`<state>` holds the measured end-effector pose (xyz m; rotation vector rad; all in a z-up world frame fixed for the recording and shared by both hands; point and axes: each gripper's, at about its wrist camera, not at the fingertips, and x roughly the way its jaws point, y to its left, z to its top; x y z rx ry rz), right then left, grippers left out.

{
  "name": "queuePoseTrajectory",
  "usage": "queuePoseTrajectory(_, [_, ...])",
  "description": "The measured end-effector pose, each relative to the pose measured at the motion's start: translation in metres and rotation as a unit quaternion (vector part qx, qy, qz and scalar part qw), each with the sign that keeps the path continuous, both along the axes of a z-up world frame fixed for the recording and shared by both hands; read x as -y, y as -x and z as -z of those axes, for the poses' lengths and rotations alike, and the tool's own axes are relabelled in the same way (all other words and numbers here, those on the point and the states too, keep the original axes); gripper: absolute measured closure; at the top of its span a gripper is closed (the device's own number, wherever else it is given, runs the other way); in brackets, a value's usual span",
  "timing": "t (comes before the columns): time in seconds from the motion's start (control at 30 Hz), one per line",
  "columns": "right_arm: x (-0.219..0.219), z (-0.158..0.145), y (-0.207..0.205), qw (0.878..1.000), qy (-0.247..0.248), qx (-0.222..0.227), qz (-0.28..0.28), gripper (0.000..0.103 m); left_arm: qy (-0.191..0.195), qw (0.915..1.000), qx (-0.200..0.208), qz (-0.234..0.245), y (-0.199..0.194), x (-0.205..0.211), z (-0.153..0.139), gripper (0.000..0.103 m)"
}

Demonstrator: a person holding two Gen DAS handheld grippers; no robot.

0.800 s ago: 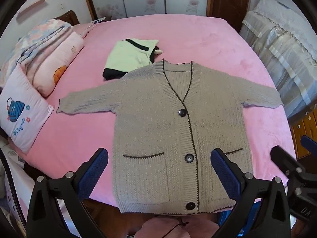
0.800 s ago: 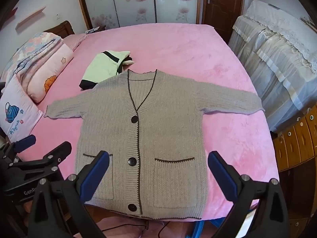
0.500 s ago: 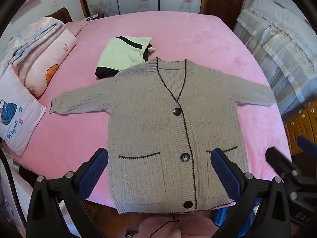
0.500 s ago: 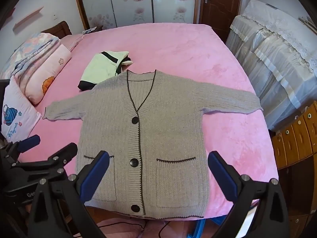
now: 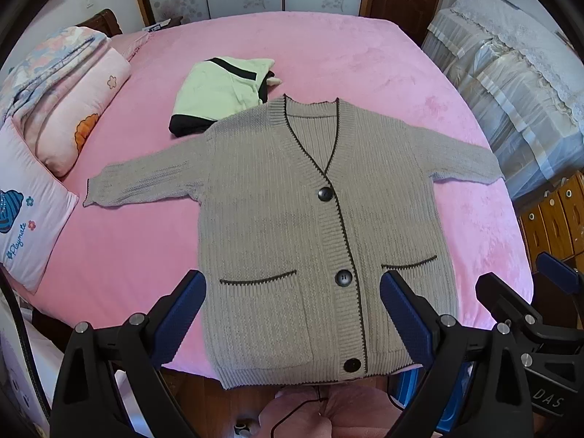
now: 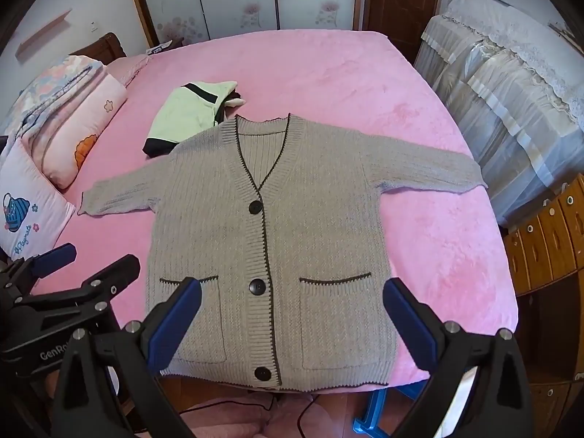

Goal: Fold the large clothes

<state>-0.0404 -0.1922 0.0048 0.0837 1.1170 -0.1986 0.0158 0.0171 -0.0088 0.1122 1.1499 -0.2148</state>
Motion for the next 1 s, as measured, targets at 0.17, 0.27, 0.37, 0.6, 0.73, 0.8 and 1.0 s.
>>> queuePoseTrajectory(0.17, [0.000,0.001,0.003,1.000,-0.002,-0.004,0.002,0.003,-0.005,1.0000,-0.001,0.002,0.003,0.000,-0.001,0.008])
queuePoseTrajectory(0.27, [0.000,0.001,0.006,1.000,-0.003,-0.004,0.004,0.003,-0.007,1.0000,0.000,0.004,0.004,0.000,-0.002,0.008])
queuePoseTrajectory(0.37, [0.000,0.000,0.006,1.000,-0.002,-0.005,0.006,0.003,-0.007,1.0000,-0.001,0.007,0.005,0.000,-0.002,0.008])
queuePoseTrajectory(0.6, [0.000,-0.003,0.008,1.000,0.001,-0.003,0.011,0.003,-0.004,0.9999,0.000,0.011,0.006,0.000,-0.003,0.008])
queuePoseTrajectory(0.73, [-0.001,-0.004,0.010,1.000,0.003,0.000,0.011,0.003,-0.002,0.9999,0.001,0.012,0.008,-0.002,-0.004,0.008])
queuePoseTrajectory(0.8, [-0.001,-0.004,0.011,1.000,0.003,-0.001,0.011,0.003,-0.002,0.9999,0.001,0.012,0.008,-0.003,-0.005,0.007])
queuePoseTrajectory(1.0, [-0.002,-0.004,0.013,1.000,0.001,-0.003,0.012,0.003,-0.007,0.9999,0.002,0.013,0.012,-0.004,-0.006,0.007])
